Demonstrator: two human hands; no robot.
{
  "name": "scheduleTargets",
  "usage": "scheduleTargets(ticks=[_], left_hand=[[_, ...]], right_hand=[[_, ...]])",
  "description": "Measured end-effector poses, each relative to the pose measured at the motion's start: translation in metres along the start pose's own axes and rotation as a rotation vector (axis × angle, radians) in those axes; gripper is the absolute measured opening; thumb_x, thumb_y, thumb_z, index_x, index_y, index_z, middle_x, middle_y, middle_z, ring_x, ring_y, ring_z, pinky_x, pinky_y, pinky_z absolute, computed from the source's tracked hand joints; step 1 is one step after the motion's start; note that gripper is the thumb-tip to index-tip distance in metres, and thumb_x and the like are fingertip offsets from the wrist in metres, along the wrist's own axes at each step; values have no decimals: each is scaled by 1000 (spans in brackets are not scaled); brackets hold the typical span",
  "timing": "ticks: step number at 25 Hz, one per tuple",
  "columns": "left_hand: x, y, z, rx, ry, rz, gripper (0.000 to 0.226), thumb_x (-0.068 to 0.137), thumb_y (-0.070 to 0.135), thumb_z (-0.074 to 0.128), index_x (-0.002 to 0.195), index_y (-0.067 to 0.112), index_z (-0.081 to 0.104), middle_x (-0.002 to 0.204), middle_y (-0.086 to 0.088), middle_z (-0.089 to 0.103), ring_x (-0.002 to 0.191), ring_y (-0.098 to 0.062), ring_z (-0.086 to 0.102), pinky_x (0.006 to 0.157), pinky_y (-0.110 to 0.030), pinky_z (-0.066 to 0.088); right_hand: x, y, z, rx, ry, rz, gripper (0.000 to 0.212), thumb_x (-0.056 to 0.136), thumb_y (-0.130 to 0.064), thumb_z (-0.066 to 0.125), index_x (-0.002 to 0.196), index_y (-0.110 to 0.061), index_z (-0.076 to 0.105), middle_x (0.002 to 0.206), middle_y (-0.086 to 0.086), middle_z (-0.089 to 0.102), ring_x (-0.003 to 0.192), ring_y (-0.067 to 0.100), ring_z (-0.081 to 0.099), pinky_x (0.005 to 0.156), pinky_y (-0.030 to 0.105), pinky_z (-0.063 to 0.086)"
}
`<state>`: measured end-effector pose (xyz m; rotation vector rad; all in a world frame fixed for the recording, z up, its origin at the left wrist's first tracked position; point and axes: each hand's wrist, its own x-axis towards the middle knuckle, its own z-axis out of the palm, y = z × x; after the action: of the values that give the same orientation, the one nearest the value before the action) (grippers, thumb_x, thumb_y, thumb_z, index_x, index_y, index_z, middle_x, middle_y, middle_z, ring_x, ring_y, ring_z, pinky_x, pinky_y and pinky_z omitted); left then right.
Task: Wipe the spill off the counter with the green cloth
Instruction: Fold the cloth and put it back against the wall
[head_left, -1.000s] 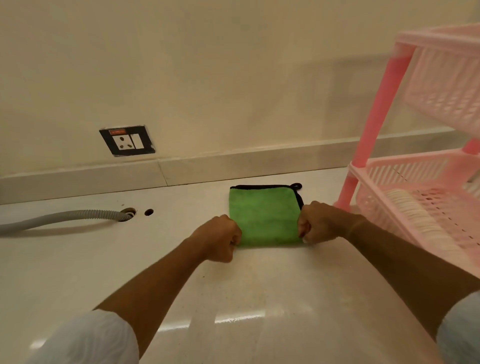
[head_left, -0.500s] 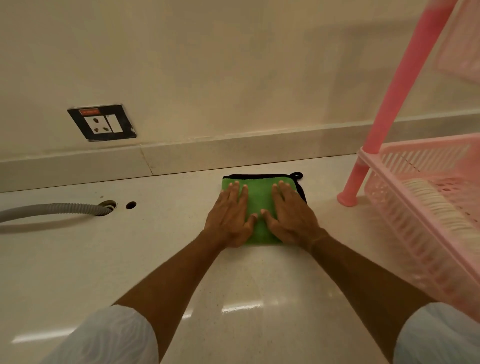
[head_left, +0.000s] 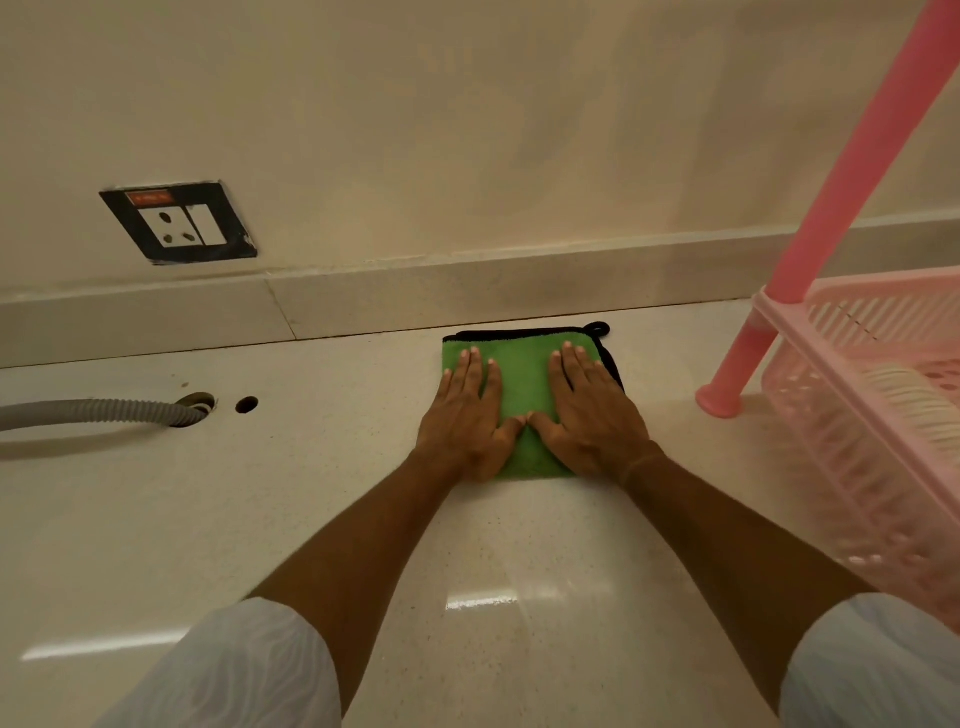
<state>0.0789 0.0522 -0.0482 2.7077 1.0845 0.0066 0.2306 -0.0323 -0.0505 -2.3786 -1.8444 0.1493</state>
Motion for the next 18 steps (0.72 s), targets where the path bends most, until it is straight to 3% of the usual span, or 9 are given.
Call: scheduleTargets(ticks=[13, 18], left_hand=[[26, -6, 0, -7, 46, -32, 78, 96, 53, 24, 152, 7, -5, 161, -19, -11, 149, -27, -13, 123, -41, -4], [18, -2, -1, -13, 98, -25, 75, 97, 49, 25, 152, 5, -1, 162, -18, -5, 150, -26, -7, 123, -39, -3]], right_hand=[[29, 8, -2, -22, 9, -23, 89, 86, -59, 19, 153, -4, 0, 163, 17, -1, 151, 26, -1, 123, 38, 0], [24, 3, 0, -56, 111, -27, 87, 88, -57, 19, 152, -1, 1, 162, 19, 2, 151, 28, 0, 123, 39, 1]])
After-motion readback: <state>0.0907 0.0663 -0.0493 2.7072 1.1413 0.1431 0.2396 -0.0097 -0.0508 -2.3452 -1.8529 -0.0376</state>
